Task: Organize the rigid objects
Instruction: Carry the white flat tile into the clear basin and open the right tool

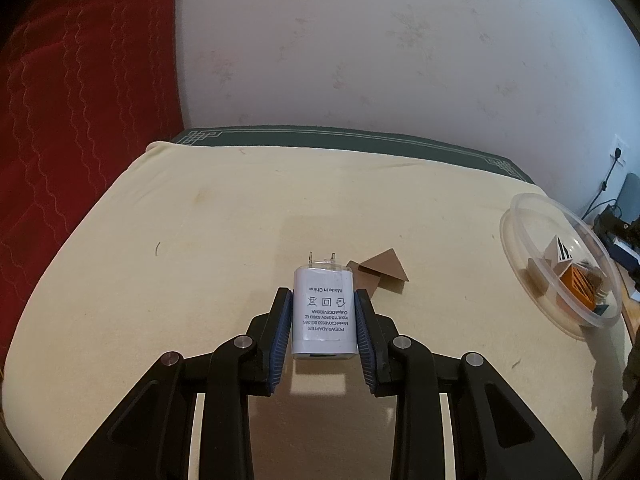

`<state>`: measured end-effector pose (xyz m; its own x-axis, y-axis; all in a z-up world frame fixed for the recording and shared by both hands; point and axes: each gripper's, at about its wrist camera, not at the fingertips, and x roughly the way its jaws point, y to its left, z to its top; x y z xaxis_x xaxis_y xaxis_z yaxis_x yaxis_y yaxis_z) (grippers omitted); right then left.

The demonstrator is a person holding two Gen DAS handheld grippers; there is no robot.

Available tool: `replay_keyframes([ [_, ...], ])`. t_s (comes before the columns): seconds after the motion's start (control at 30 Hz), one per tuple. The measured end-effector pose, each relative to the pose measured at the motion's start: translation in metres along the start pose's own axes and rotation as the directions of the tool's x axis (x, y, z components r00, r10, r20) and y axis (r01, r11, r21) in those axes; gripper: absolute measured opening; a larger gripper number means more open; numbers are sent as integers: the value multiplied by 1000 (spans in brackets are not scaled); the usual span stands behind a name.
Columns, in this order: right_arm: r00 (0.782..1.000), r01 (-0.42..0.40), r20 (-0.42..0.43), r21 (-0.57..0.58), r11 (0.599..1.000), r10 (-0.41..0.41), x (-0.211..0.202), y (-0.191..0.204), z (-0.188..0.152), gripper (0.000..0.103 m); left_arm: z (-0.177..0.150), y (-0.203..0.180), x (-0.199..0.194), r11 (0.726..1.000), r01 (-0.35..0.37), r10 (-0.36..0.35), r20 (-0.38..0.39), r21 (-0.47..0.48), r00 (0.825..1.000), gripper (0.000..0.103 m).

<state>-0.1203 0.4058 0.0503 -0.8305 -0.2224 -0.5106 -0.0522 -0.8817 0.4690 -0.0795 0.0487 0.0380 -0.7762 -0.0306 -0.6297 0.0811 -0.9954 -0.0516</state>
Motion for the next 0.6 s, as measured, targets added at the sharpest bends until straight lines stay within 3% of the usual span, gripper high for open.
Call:
replay_keyframes([
  [0.17,1000,15,2,7,1000,-15,-2,-2,0,65,-1,-4,0,1000,-5,5,0,2,1000,32],
  [0.3,999,37,23,4,999,-37,-10,-3,1,75,-1,-8,0,1000,-1,1,-7,9,1000,32],
  [0.6,995,97,18,-22,995,-97,-20,-12,-6,82,2,-32,-5,999,35,-34,-30,38,999,32],
])
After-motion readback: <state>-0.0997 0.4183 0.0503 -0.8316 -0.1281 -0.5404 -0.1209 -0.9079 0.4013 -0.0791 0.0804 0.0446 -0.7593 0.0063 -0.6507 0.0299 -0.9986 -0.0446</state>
